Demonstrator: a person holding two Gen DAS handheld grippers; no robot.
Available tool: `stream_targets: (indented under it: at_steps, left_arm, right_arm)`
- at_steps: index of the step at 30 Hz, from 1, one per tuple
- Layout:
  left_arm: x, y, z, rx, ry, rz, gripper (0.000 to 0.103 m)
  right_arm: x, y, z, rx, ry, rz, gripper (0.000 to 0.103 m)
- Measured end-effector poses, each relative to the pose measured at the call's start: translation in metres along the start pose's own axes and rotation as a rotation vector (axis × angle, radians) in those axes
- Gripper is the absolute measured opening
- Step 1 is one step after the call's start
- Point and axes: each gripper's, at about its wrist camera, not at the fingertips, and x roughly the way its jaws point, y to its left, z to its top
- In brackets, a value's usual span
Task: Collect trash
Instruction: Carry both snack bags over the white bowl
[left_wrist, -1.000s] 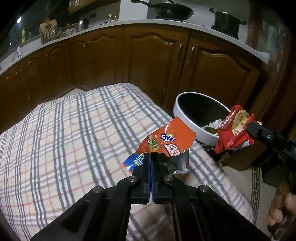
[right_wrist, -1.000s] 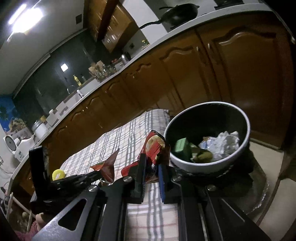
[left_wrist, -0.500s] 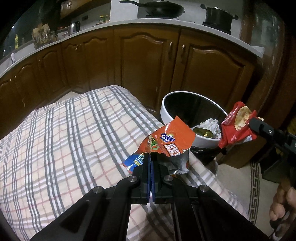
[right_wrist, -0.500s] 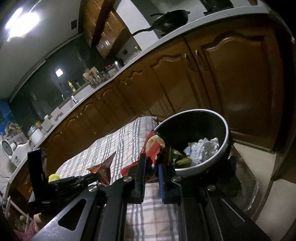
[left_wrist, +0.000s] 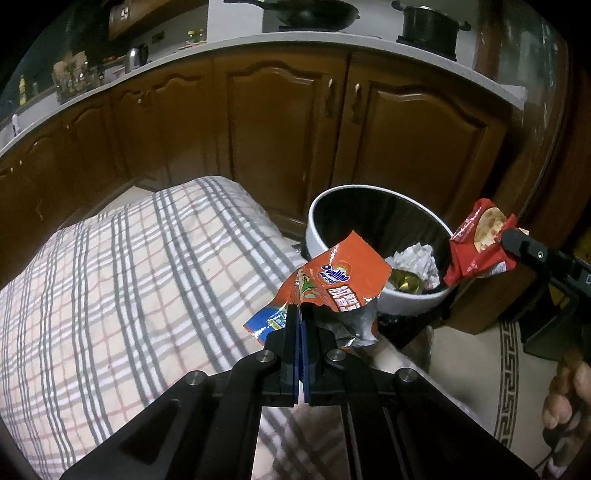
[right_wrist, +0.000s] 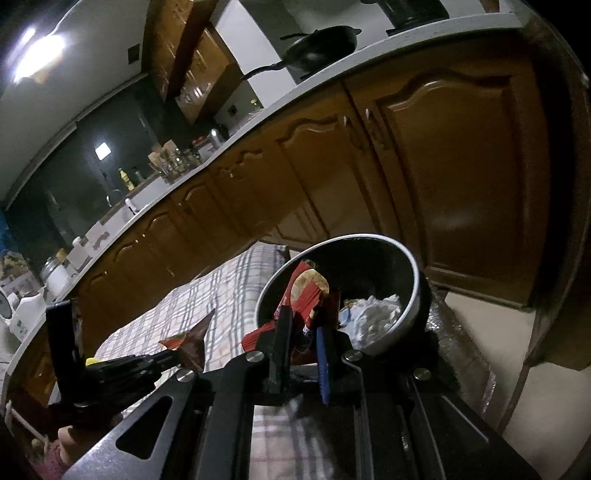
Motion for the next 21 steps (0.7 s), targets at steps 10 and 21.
stream_targets:
  at_steps: [10, 21]
  left_arm:
    - [0.016, -0.022, 0.029, 0.049, -0.019, -0.011, 0.000]
    - [0.035, -0.038, 0.048, 0.081, -0.018, -0.012, 0.000]
  right_arm:
    - [0.008, -0.009, 0.012, -0.022, 0.000, -0.036, 0.011]
    - [0.019, -0.011, 0.024, -0.058, 0.009, -0.055, 0.011]
